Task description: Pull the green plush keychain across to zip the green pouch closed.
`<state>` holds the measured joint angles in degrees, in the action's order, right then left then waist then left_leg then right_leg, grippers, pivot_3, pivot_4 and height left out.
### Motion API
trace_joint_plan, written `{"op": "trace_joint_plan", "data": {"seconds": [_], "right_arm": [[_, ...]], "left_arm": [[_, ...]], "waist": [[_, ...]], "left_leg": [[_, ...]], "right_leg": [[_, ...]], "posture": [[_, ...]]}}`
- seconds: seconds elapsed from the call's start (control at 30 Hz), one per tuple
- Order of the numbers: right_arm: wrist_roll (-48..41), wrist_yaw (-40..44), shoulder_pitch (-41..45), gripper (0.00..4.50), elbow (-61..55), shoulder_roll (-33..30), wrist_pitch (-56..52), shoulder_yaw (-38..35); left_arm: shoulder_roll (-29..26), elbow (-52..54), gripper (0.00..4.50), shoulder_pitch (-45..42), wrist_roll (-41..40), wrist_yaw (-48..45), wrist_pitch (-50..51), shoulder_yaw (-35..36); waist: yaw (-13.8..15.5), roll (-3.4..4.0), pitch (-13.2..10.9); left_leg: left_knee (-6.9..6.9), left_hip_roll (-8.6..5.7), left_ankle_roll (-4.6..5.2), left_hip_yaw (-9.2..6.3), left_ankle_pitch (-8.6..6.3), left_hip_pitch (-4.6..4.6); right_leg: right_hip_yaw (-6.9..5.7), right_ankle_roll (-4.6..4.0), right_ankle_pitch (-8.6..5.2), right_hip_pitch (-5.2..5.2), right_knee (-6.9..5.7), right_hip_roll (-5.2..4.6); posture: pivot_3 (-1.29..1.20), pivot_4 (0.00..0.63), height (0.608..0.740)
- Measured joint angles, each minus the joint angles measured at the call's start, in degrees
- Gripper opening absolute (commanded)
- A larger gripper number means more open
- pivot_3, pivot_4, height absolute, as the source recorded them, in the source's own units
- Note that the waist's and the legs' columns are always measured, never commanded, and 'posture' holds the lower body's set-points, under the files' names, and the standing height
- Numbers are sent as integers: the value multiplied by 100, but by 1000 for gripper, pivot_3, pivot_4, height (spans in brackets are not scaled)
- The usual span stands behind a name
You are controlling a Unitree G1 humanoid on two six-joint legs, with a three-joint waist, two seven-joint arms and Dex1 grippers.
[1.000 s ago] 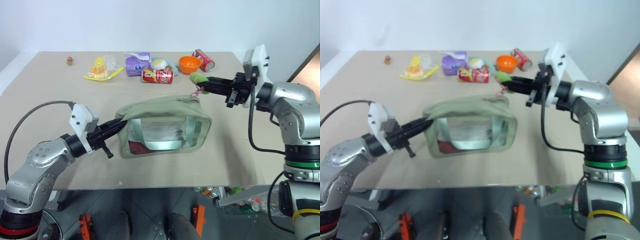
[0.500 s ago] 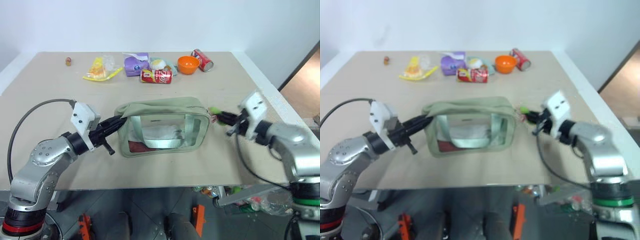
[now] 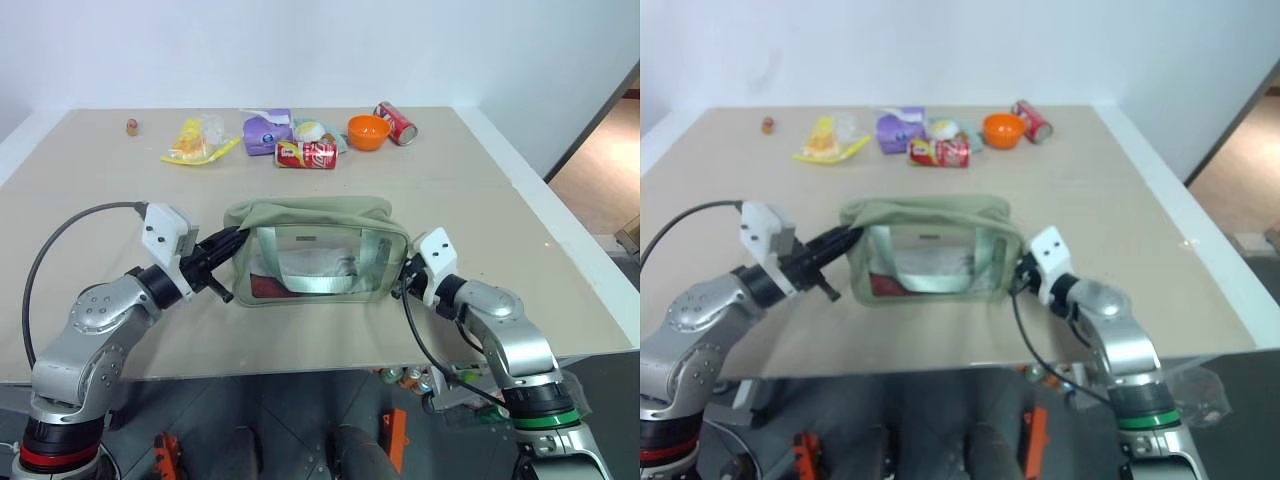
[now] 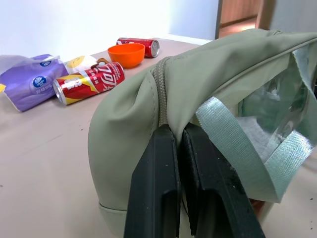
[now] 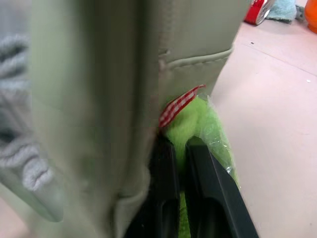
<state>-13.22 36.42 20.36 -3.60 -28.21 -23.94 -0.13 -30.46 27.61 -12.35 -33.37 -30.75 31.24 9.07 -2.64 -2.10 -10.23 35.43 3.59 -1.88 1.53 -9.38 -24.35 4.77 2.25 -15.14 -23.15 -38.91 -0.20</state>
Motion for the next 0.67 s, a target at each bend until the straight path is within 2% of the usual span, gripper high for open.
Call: {"op": "trace_joint_plan", "data": {"seconds": [0.07, 0.1, 0.13, 0.3, 0.33, 0.5, 0.67], "right_arm": [[-460, 166, 114, 2015, -94, -79, -320, -319], [-709, 248, 187, 2234, -183, -142, -472, -513], [-1102, 380, 302, 2786, -316, -272, -708, -800], [-2251, 727, 512, 4418, -841, -942, -1410, -1739], [-2369, 771, 496, 4500, -877, -1053, -1501, -1832], [-2778, 1068, -38, 4500, -1048, -1649, -1934, -2185], [-2945, 1102, -841, 4500, -1761, -1707, -1960, -2290]], "left_arm": [[15, -15, 1747, -60, -183, 4, 110, 44], [18, -24, 1969, -99, -314, 10, 156, 112], [21, -41, 2489, -147, -553, 9, 250, 279], [-263, -197, 4148, -186, -1256, -80, 508, 1035], [-330, -234, 4481, -186, -1349, -107, 545, 1159], [-701, -240, 4481, 138, -1684, -231, 661, 1680], [-748, -224, 4481, 1024, -875, -156, 341, 1550]], "waist": [[2, 2, -2], [1, 3, -2], [2, 5, -4], [3, 3, -3], [3, 3, -3], [2, 3, -3], [1, 2, -4]], "left_leg": [[0, -1, 0, 0, 0, -11], [-1, -1, 0, 0, 0, -18], [-3, 0, 0, -2, -1, -29], [-10, 1, 8, -12, -25, -30], [-10, 1, 9, -12, -30, -30], [-9, -3, 3, -6, -48, -30], [-6, 0, -3, -12, -55, -27]], "right_leg": [[1, 5, -2, -8, 0, 0], [1, 27, 10, -15, 0, 0], [0, 33, 5, -23, 0, 1], [-8, 16, -24, -22, 1, 5], [-9, 11, -28, -22, 1, 5], [-4, -1, -37, -21, 1, -2], [-8, 18, -56, -19, 0, 1]], "posture": [[0, 150, 740], [0, 150, 740], [0, 150, 740], [0, 150, 740], [0, 150, 740], [0, 150, 740], [0, 150, 740]]}}
